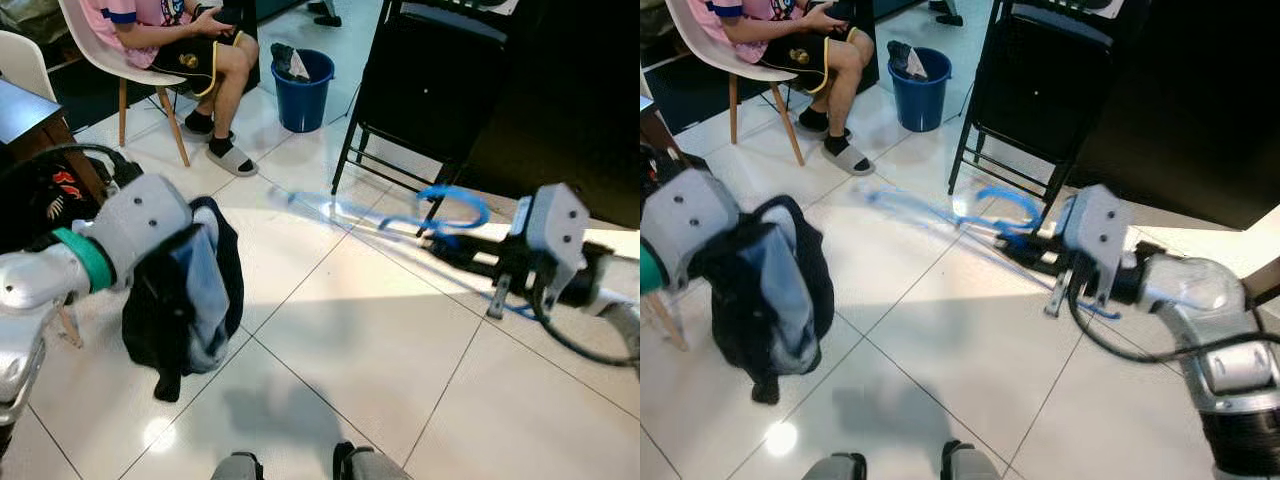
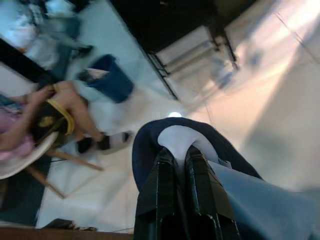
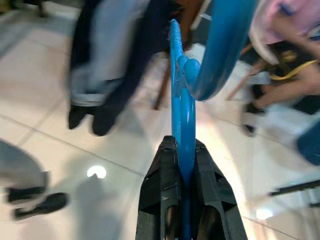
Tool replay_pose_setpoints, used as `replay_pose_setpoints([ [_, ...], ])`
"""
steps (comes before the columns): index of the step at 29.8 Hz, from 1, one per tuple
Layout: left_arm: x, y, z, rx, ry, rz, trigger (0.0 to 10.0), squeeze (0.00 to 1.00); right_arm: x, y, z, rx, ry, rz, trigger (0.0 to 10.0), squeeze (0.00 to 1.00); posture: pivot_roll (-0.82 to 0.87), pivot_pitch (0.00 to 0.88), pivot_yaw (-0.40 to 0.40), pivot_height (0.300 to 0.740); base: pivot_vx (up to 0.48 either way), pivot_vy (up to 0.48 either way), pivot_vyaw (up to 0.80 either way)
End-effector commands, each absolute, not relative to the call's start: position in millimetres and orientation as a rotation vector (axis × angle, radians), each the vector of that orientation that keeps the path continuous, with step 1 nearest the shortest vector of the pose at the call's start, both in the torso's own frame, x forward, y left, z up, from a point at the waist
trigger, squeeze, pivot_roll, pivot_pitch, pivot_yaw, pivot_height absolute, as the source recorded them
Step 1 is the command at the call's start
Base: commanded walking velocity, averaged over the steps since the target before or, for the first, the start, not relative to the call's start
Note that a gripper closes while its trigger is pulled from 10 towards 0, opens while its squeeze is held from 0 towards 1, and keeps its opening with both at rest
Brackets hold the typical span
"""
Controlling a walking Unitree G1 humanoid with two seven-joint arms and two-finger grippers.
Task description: Hang hanger
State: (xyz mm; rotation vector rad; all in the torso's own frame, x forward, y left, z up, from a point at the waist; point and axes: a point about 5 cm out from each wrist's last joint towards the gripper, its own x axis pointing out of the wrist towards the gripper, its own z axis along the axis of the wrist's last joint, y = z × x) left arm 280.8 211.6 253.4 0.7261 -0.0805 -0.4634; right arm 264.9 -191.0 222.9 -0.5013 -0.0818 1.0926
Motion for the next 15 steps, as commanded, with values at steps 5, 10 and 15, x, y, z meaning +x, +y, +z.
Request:
replay_pose_setpoints([
  [5,289.8,208.8,274.0,0.627,-0.216,-0.333,10.0,0.0,261.1,-165.4,202.1,-0.446,-0.061,1.182,10.0,0.0,0.04,0.094,0.035,0.74,0.0,0.0,0.0],
  [10,283.5,195.7,274.6,0.536,-0.224,-0.454,10.0,0.0,266.3,-158.4,198.9,-0.432,-0.075,1.173,10.0,0.0,0.04,0.096,0.035,0.74,0.0,0.0,0.0],
  [15,276.4,177.9,274.2,0.462,-0.24,-0.601,10.0,0.0,277.4,-143.1,197.4,-0.396,-0.124,1.108,10.0,0.0,0.05,0.097,0.034,0.74,0.0,0.0,0.0],
])
